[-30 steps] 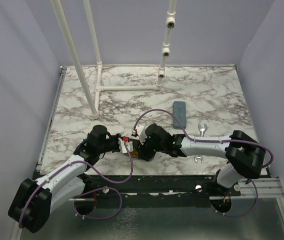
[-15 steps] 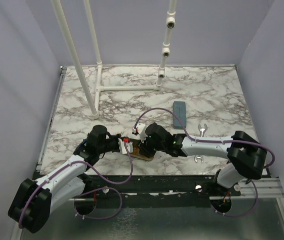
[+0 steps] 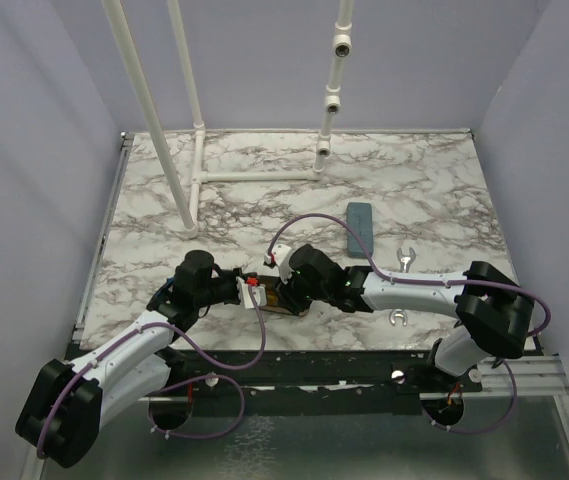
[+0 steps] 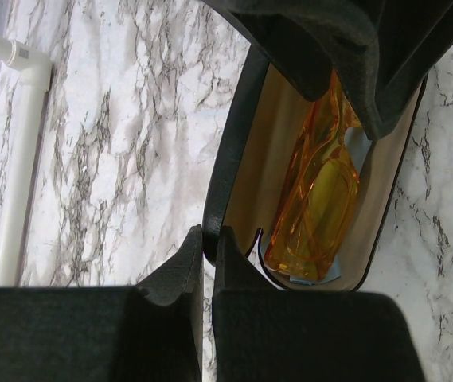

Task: Organize the sunglasses
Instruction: Place the sunglasses in the sunglasses case.

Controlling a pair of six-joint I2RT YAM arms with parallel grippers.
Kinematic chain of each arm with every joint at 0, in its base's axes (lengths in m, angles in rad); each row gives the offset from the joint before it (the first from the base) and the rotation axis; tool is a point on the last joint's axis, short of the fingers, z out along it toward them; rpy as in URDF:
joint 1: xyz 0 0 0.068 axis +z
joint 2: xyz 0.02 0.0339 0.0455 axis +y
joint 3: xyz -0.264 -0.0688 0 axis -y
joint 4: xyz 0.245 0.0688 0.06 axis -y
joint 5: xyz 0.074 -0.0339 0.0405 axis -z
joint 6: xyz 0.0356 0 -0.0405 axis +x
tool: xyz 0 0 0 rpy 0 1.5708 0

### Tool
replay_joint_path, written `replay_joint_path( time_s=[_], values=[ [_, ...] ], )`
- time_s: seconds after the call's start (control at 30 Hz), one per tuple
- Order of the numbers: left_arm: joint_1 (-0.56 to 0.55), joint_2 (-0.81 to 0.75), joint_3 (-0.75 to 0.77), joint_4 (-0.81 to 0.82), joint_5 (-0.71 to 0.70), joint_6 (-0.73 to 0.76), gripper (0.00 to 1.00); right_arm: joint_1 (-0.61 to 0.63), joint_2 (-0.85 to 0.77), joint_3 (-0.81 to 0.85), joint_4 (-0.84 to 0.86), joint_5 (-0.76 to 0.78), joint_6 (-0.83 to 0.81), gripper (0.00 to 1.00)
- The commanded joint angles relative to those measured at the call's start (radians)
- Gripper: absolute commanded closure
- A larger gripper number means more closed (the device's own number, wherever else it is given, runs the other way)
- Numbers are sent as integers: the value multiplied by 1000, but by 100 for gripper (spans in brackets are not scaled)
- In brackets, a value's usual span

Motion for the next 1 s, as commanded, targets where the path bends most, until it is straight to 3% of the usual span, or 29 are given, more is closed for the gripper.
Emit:
replay_joint_path(
  time_s=[0.0, 0.33, 0.63, 0.97],
  values=[
    [-8, -3, -24, -102, 79, 45, 100, -17, -13, 29, 13, 109, 4, 55],
    [-8, 5, -31, -122, 58, 53, 100, -16, -63, 39, 25, 52, -11, 50],
    [-8, 9, -43, -117, 20, 68, 100, -16, -103, 4, 9, 99, -4, 52],
    [-9, -35, -92, -81, -45, 185, 100, -58, -317, -42, 64, -143, -25, 56]
  ],
)
